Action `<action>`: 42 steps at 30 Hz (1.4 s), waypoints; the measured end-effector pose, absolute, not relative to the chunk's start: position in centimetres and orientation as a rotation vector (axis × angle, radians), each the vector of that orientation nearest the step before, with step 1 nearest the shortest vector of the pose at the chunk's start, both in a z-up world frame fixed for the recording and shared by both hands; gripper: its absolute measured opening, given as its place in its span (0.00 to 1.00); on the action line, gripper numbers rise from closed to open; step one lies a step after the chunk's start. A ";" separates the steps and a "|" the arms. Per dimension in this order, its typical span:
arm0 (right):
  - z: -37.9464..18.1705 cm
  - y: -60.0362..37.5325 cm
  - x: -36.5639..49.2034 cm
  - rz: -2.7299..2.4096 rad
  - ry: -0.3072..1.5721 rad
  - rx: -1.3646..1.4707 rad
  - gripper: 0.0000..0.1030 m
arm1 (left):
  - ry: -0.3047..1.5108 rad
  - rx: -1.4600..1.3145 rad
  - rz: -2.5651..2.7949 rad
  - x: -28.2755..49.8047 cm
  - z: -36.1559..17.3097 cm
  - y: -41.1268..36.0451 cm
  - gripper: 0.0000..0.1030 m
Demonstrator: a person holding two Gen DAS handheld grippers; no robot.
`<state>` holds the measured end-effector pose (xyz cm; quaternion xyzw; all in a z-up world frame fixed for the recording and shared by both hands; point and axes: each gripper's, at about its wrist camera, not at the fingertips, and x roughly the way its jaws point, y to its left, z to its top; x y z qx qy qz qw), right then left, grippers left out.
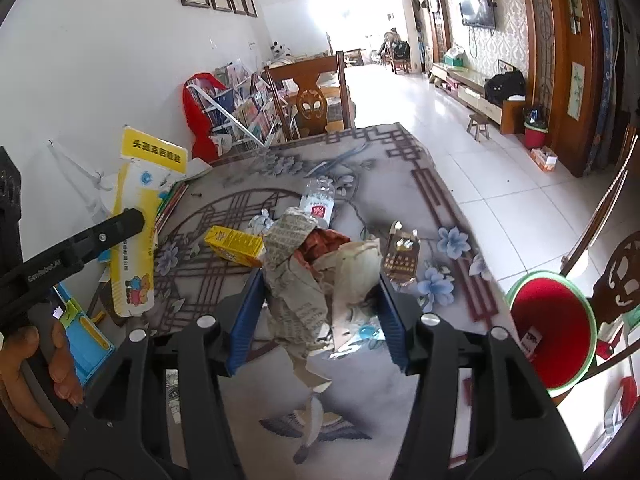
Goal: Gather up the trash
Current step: 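Carry the yellow wrapper and crumpled foil toward the red bucket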
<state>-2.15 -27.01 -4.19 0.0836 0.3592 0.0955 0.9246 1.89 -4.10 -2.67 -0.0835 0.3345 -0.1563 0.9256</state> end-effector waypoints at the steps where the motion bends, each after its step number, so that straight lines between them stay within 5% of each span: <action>1: -4.1 -27.3 -2.1 0.197 0.734 0.171 0.52 | 0.688 -0.174 -0.322 2.0 -2.7 -4.4 0.51; 42: -7.9 -50.9 -0.5 -0.013 0.793 0.323 0.53 | 0.795 -0.078 -0.497 7.1 -4.9 -27.9 0.52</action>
